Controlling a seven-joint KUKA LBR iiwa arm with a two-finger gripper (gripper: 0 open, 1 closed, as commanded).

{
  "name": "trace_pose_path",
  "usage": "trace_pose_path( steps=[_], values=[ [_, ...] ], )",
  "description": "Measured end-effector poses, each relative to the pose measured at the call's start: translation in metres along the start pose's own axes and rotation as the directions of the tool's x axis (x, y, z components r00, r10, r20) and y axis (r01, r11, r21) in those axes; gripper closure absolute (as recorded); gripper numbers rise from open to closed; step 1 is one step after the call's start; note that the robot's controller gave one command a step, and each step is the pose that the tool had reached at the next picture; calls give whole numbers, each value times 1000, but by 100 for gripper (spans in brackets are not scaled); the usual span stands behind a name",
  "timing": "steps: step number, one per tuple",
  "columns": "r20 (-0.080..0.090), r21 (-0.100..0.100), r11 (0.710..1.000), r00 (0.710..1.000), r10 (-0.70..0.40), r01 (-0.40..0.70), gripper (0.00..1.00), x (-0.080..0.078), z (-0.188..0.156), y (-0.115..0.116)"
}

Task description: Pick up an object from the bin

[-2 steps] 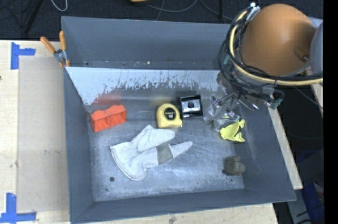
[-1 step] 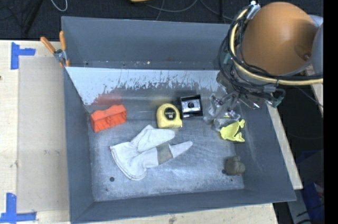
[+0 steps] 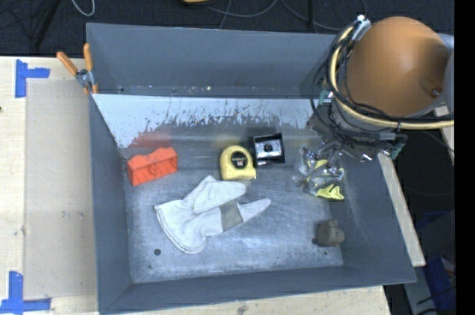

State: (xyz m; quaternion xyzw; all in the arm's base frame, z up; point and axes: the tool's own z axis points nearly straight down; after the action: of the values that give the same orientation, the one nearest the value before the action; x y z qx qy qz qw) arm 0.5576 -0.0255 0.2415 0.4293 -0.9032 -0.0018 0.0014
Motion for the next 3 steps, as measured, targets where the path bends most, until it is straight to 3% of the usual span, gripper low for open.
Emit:
trace_pose_path(
  steps=[1, 2, 3],
  values=[
    [0, -3, 995, 995, -100, 100, 0, -32, 96, 33],
    [2, 2, 995, 995, -97, 97, 0, -32, 94, 30],
    [4, 8, 986, 986, -164, 164, 0, -36, 123, 27]
  ],
)
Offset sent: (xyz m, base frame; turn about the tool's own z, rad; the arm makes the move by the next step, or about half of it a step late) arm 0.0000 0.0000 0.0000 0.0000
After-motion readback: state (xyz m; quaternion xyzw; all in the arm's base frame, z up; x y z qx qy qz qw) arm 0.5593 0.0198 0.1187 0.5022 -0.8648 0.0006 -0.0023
